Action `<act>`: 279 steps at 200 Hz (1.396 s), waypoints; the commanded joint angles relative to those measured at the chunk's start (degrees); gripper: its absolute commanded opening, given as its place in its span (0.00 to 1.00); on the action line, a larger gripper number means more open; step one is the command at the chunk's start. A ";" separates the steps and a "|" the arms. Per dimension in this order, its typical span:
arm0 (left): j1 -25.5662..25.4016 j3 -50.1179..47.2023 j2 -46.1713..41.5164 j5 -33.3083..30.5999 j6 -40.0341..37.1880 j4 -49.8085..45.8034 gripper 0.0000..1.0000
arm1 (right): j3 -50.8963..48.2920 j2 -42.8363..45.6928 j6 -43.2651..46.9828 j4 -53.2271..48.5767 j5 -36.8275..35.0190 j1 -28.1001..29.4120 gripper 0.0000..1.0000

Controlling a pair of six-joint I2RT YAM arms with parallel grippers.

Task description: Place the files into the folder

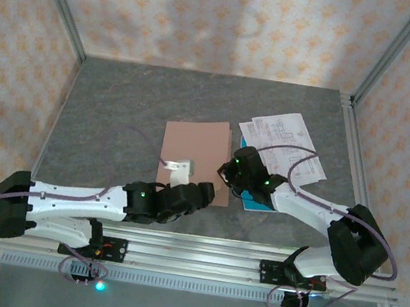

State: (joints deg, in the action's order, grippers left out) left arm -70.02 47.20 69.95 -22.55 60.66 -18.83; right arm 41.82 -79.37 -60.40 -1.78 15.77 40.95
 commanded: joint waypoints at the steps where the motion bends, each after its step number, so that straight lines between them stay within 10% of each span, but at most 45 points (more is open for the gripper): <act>1: -3.42 2.38 4.69 -10.59 -22.73 -12.95 0.76 | 3.71 0.54 2.65 -8.52 -2.17 0.18 0.00; 45: -7.13 10.55 18.99 -24.98 -32.06 -17.05 0.77 | 6.87 0.98 3.36 -11.95 -1.39 0.23 0.00; 91: -7.06 23.04 33.73 -39.18 -17.81 -35.34 0.80 | 8.14 1.89 2.73 -13.59 1.11 0.24 0.00; 128: -5.89 25.48 38.56 -39.14 -18.65 -33.04 0.71 | 6.09 3.48 0.69 -11.36 2.48 0.22 0.00; 174: -5.21 25.76 38.77 -40.16 -19.39 -32.04 0.02 | 4.90 4.92 -0.52 -8.80 3.81 0.02 0.01; 196: -5.50 23.79 36.34 -40.46 -17.94 -32.86 0.00 | 3.35 6.60 -0.58 -3.68 7.68 -2.54 0.56; 213: -5.57 19.24 31.02 -38.11 -19.50 -28.34 0.00 | 1.32 10.89 -0.77 -1.41 6.62 -5.28 0.75; 251: -5.63 5.37 15.04 -25.62 -27.26 -10.00 0.00 | -9.47 17.54 -4.10 8.22 -0.56 -7.61 0.79; 279: -5.61 -0.82 5.65 -20.48 -28.00 -5.34 0.00 | -10.88 10.57 -3.64 10.81 -0.64 -4.76 0.57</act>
State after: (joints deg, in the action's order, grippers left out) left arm -75.70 50.68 81.54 -49.58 34.72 -33.01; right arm 31.94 -63.46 -63.72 4.21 17.74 33.74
